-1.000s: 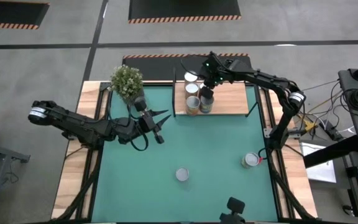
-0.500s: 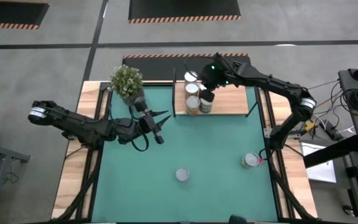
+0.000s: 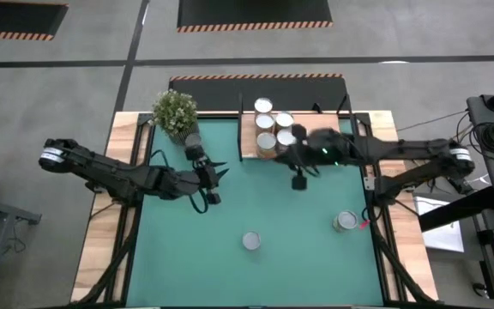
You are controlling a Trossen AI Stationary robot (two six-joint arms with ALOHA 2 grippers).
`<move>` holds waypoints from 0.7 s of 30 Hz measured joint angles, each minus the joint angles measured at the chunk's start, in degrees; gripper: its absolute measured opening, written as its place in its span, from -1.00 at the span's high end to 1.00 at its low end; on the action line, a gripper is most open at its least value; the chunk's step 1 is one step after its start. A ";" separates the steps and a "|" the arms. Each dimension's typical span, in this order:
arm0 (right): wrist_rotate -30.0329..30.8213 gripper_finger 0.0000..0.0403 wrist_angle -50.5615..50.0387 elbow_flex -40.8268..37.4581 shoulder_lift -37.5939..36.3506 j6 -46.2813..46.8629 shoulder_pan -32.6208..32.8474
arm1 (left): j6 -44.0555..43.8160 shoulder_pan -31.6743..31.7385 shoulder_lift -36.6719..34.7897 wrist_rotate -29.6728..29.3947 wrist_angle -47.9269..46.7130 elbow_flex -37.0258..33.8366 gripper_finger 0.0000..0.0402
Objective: Pick and place cans onto a shelf
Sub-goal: Put the green can on the shelf
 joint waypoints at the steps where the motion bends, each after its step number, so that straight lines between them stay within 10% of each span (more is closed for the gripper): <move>1: 0.04 0.96 2.51 -2.10 -1.38 -0.46 1.31 | -2.34 0.00 0.00 0.00 -1.86 0.00 0.63; 16: 0.22 0.96 12.38 -13.24 -14.81 -5.49 5.33 | -58.79 13.80 0.59 1.73 -31.40 0.20 0.73; 21: 0.22 0.96 11.53 -13.38 -15.21 -5.52 5.31 | -65.52 18.57 4.03 1.77 -30.93 -0.43 0.81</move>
